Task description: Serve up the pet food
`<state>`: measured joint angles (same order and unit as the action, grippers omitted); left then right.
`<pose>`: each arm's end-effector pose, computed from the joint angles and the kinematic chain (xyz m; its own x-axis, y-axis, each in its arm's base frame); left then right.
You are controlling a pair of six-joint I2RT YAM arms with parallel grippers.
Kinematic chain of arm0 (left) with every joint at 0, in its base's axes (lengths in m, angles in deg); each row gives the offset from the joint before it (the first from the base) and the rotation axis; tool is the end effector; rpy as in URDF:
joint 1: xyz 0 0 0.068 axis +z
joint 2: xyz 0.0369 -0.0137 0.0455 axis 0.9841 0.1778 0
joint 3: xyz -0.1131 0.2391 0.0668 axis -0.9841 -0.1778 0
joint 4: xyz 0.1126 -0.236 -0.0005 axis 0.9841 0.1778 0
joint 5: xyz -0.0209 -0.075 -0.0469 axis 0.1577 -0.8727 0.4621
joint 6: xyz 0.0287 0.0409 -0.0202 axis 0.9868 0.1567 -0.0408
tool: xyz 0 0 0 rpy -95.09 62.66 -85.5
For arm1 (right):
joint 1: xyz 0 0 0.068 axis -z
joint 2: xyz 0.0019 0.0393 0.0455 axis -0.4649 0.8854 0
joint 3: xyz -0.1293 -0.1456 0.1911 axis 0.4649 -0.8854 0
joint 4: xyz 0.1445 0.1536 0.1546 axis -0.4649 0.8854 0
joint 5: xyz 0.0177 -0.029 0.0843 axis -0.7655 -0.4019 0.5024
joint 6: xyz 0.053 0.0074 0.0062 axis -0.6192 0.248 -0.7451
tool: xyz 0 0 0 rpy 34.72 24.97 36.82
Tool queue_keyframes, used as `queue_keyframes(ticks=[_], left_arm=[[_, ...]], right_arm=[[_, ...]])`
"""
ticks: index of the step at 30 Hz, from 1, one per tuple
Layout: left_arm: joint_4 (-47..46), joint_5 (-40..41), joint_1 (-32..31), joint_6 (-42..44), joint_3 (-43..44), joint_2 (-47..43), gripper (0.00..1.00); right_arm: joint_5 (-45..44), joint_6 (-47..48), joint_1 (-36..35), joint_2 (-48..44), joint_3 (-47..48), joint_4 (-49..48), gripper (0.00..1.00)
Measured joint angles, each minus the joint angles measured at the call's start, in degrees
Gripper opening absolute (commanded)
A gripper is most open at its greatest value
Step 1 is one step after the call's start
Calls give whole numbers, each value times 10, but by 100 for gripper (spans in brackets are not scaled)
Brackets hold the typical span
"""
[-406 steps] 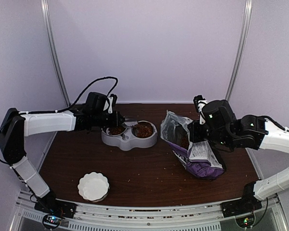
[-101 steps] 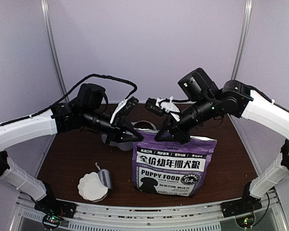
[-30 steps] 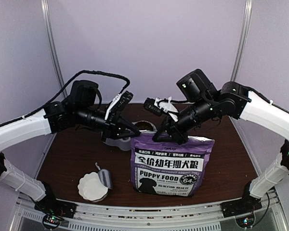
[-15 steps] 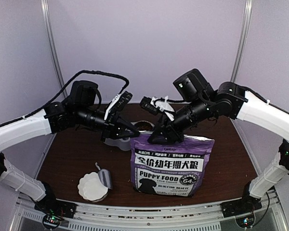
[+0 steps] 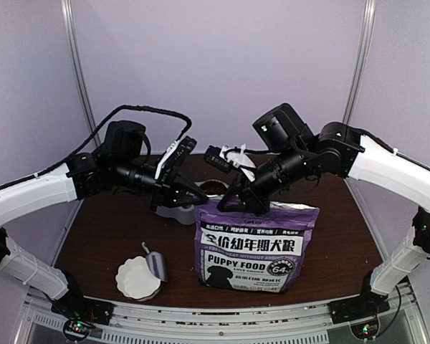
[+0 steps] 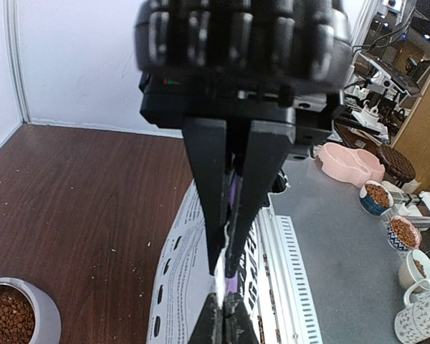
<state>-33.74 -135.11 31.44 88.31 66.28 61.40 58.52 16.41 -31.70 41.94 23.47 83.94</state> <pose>0.1781 -0.2395 0.3511 -0.2920 0.3033 -0.9070 0.9455 -0.0511 -0.3215 0.1525 0.2907 0.3896 -0.2309 -0.5961 -0.7690 -0.9702 0.0813 0.2283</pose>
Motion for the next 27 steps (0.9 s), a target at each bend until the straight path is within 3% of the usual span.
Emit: queue_keyframes(ticks=[2,6,14,18,24,27], left_arm=[[-3,-1,0,-1,-1,0,0],[-7,-2,0,-3,-2,0,0],[-11,-6,0,-3,-3,0,0],[-11,-5,0,-4,-3,0,0],[-12,-5,0,-5,-6,-1,0],[-13,-4,0,-5,-6,-1,0]], right_arm=[[0,-3,0,0,0,0,12],[1,-15,0,0,0,-14,20],[2,-26,-3,5,-1,-45,13],[2,-24,-4,10,-1,-44,0],[-5,-18,-6,10,-1,-41,0],[-14,-12,-6,10,0,-40,15]])
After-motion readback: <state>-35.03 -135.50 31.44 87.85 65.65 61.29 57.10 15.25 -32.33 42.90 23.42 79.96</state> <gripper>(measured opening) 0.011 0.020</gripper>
